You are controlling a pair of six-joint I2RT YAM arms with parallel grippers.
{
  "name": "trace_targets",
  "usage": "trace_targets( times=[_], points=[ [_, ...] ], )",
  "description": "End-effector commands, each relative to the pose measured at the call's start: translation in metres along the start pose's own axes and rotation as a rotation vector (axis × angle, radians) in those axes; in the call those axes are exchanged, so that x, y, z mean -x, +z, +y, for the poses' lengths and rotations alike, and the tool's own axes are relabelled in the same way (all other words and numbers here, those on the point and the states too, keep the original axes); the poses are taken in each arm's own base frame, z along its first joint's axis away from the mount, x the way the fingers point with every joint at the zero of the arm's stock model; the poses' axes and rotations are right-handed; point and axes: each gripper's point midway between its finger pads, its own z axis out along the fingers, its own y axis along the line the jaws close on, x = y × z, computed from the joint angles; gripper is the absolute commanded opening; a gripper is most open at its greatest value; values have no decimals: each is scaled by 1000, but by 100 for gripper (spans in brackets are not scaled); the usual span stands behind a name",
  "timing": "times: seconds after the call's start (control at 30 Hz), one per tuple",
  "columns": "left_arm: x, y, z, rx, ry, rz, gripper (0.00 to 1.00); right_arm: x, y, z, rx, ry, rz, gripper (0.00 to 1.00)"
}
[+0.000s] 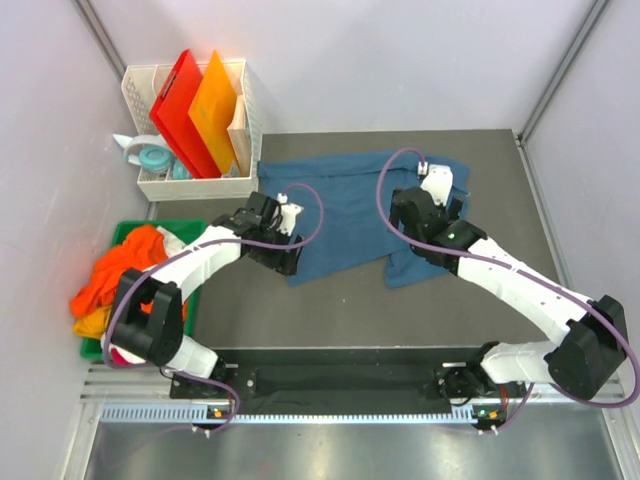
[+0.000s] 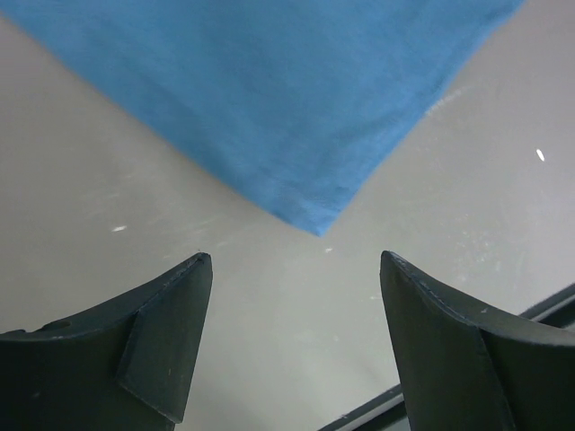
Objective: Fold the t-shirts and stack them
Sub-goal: Flatten out the tshirt
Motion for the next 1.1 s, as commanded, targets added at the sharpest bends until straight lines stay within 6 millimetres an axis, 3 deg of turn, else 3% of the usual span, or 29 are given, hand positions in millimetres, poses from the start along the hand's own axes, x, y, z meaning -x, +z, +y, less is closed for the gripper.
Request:
trace_targets(
  times=[0.0,0.13,0.37,0.7,0.8,0.83,1.03,1.07],
  points=[
    [-6,14,-23,-55,31,16,80,-2,-7,-5,-24,44,-24,98],
    [-14,29,-33,-70,58,66,79,-8,-7,-4,-23,53,-18,98],
    [-20,47,-25,-30,41,138,78,-12,-6,-5,-34,47,-16,98],
    [-10,59,-16,20,32,141,74,-20,-1,1,-21,30,-4,98],
    [-14,62,-15,18,35,161,58,-23,1,3,-17,16,5,97],
    [-15,63,-15,17,37,168,45,-22,1,3,-18,14,3,97],
    [-21,67,-13,16,45,196,13,-20,2,3,-17,1,-7,96],
    [-22,67,-13,16,46,200,0,-20,3,4,-15,-2,-7,96]
  ],
)
